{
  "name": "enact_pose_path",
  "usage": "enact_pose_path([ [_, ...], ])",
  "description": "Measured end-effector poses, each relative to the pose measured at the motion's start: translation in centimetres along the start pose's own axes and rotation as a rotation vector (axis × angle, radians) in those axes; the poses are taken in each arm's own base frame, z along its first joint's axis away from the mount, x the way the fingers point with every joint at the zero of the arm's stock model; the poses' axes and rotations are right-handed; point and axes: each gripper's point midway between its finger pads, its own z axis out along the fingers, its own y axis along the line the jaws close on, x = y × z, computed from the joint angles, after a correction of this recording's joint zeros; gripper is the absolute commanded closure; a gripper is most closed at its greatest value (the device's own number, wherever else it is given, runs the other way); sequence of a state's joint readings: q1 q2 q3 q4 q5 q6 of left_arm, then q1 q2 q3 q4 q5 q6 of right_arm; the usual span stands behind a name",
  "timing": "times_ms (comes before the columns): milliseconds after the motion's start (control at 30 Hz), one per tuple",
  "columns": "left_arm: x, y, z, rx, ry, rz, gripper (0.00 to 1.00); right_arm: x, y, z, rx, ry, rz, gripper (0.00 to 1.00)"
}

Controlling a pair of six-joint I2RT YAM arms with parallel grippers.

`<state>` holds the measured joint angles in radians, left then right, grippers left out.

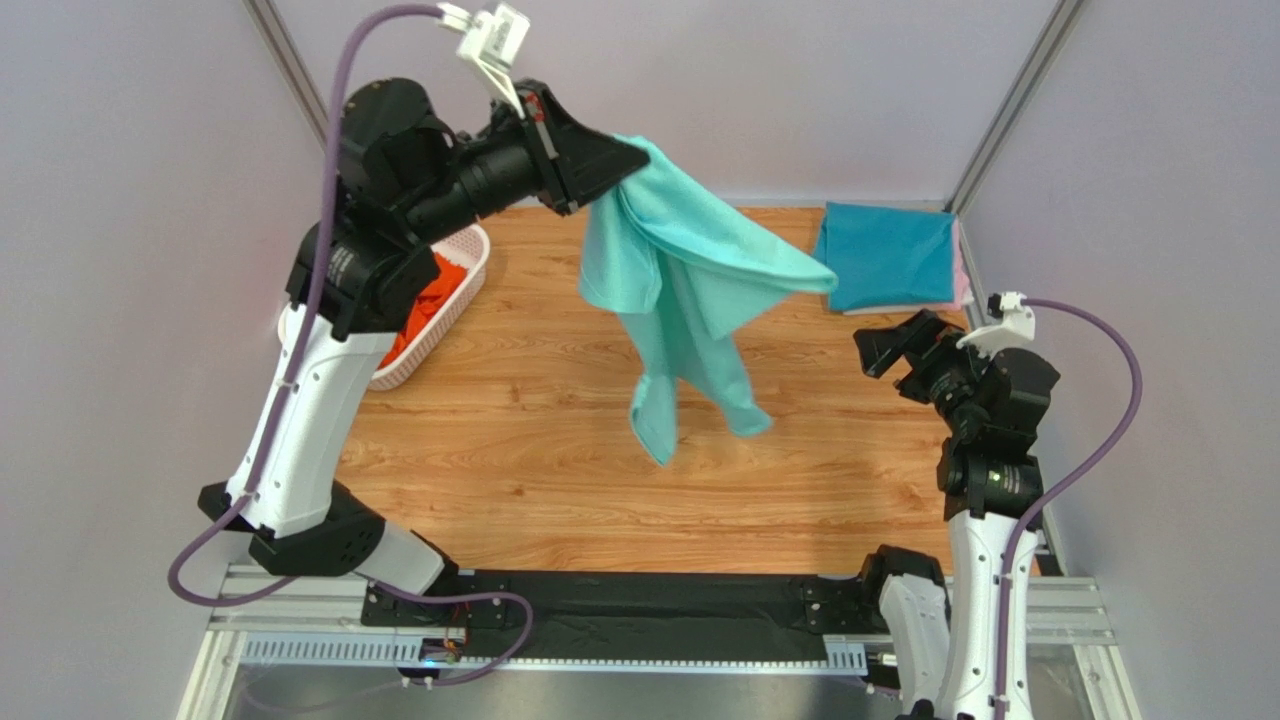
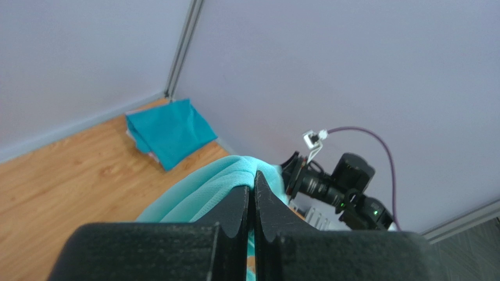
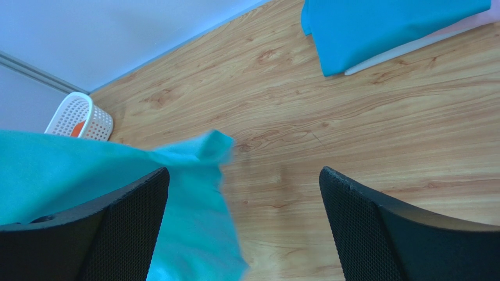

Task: Fold and stack the t-shirts
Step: Move the tshirt to the center of the board, then flatten the tshirt out

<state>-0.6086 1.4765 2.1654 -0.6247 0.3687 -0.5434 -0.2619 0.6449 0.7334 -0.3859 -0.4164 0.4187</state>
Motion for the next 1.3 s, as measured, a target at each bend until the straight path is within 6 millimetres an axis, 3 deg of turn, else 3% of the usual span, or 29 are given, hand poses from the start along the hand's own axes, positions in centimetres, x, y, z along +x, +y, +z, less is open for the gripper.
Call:
enact_pose_path([
  [67, 3.4, 3.1, -0.1, -0.102, 0.052, -0.018, 1.0, 0.0, -0.3, 0.0, 0.017, -0.005, 0.001, 0.0],
  [133, 7.7, 7.2, -1.1, -0.254, 0.109, -0.04, 0.91, 0.1, -0.4, 0.1, 0.028, 0.001, 0.003, 0.0],
  [167, 10.2, 9.4, -2.2, -0.338, 0.141, -0.051, 0.9, 0.3, -0.4, 0.1, 0.028, 0.004, 0.003, 0.0],
  [233, 14.7, 13.6, -4.6, -0.505, 0.195, -0.081, 0.77, 0.6, -0.3, 0.2, 0.029, 0.017, 0.005, 0.0],
  [267, 17.0, 15.9, -6.2, -0.596, 0.219, -0.109, 0.69, 0.7, -0.4, 0.3, 0.03, 0.021, 0.007, 0.0],
  [300, 18.7, 17.9, -7.6, -0.671, 0.241, -0.142, 0.49, 0.8, -0.4, 0.4, 0.03, 0.026, 0.008, 0.0],
  [367, 22.5, 22.7, -11.3, -0.858, 0.287, -0.242, 0.31, 1.1, -0.4, 0.6, 0.031, 0.041, 0.011, 0.0],
  [400, 24.5, 25.0, -13.3, -0.954, 0.31, -0.304, 0.01, 1.3, -0.5, 0.8, 0.033, 0.052, 0.014, 0.0],
  [500, 29.5, 28.1, -18.0, -1.138, 0.392, -0.433, 0.0, 2.5, -0.8, 1.6, 0.042, 0.107, 0.022, 0.0],
  [600, 32.4, 27.7, -19.4, -1.157, 0.476, -0.488, 0.0, 5.2, -0.8, 2.7, 0.065, 0.21, 0.01, 0.0],
  [767, 33.8, 25.4, -18.8, -1.048, 0.51, -0.517, 0.0, 10.2, -1.5, 3.8, 0.144, 0.392, -0.024, 0.0],
  [833, 34.9, 23.8, -18.4, -0.99, 0.543, -0.504, 0.0, 10.7, -2.2, 3.8, 0.18, 0.409, -0.02, 0.0],
  [1000, 39.9, 18.5, -17.9, -0.837, 0.715, -0.477, 0.02, 10.5, -3.5, 3.7, 0.256, 0.39, -0.024, 0.0],
  [1200, 45.1, 15.7, -18.9, -0.83, 0.918, -0.486, 0.17, 11.2, -4.6, 4.1, 0.309, 0.414, -0.024, 0.0],
  [1233, 45.7, 15.5, -19.0, -0.836, 0.944, -0.486, 0.27, 11.4, -4.8, 4.1, 0.317, 0.424, -0.023, 0.0],
  [1300, 46.6, 15.5, -19.2, -0.857, 0.984, -0.489, 0.3, 11.8, -5.1, 4.2, 0.328, 0.439, -0.023, 0.0],
])
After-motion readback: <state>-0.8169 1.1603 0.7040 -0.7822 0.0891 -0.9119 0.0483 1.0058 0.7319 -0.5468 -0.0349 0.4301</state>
